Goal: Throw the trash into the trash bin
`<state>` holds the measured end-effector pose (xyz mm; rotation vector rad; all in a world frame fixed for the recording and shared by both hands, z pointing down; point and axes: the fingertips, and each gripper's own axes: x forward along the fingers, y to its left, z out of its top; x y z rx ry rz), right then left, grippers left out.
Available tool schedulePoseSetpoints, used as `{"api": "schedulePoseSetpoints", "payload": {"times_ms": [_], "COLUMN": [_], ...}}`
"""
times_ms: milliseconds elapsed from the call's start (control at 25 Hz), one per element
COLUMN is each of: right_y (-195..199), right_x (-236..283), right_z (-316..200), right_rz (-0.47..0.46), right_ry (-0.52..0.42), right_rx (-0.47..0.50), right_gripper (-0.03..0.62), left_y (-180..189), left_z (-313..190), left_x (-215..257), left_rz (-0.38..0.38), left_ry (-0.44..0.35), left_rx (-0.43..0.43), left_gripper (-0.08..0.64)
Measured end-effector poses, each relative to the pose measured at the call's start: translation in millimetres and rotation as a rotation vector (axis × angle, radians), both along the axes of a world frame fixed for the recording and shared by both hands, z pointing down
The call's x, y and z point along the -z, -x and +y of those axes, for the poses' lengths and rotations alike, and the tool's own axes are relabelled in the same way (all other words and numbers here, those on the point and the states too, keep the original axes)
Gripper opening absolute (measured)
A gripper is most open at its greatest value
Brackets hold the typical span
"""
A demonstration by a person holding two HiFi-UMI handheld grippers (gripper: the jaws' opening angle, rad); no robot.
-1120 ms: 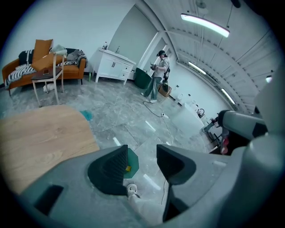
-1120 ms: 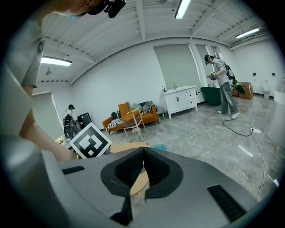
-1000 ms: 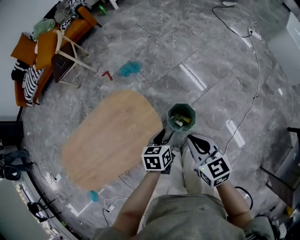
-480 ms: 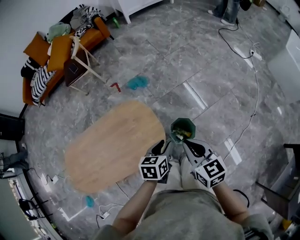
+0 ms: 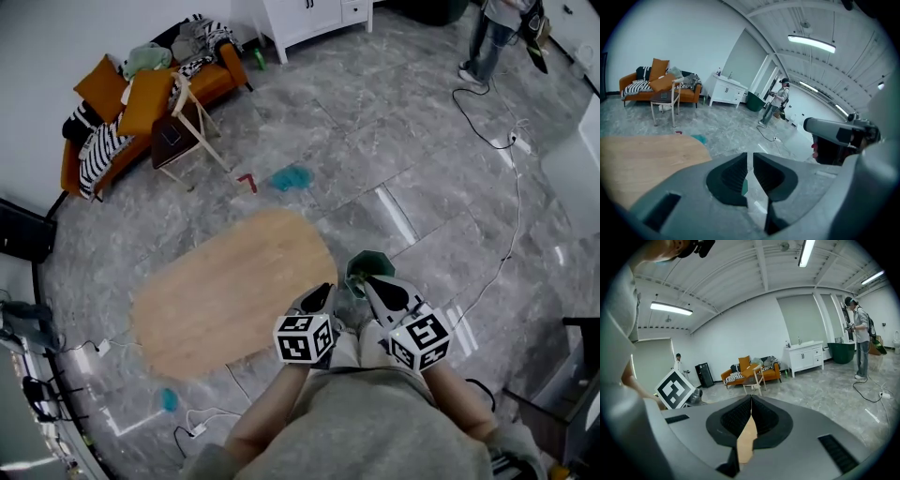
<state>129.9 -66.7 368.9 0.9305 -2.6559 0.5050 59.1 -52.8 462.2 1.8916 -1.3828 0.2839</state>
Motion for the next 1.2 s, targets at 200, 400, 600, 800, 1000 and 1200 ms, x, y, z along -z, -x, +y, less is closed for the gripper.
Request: {"api": "schedulePoseSetpoints", "payload": {"times_ms": [200, 400, 600, 800, 1000, 1200], "right_y": [17, 38, 58, 69, 79, 85], "right_x": [18, 30, 40, 50, 56, 52], "right_z": [4, 21, 32, 42, 46, 52], "right_rz": [-0.020, -0.040, -0.060, -0.077, -0.091, -0.094], "right_ry": [-0.027, -0.036, -0.046, -0.073, -0.096, -0.093], "right_rx": [0.045, 0.108, 0.154, 0.183, 0.197, 0.214], "right_gripper": [0.009, 0.009, 0.009, 0.008, 0.009, 0.008], "left_y": [11, 23, 42, 60, 76, 86], "left_z": [3, 15, 19, 28, 39, 49], "left_x": [20, 36, 53, 61, 66, 66], "left_rz": [-0.018, -0.036, -0.049, -0.050, -0.051, -0.042], "left_ry": [-0.039, -0.069, -0.113, -0.145, -0.163, -0.164], "left_rx": [0.025, 0.039, 0.063, 0.115, 0.147, 0.174], "left_gripper": [0.032, 0.017, 0.011, 0.011, 0.011, 0.011]}}
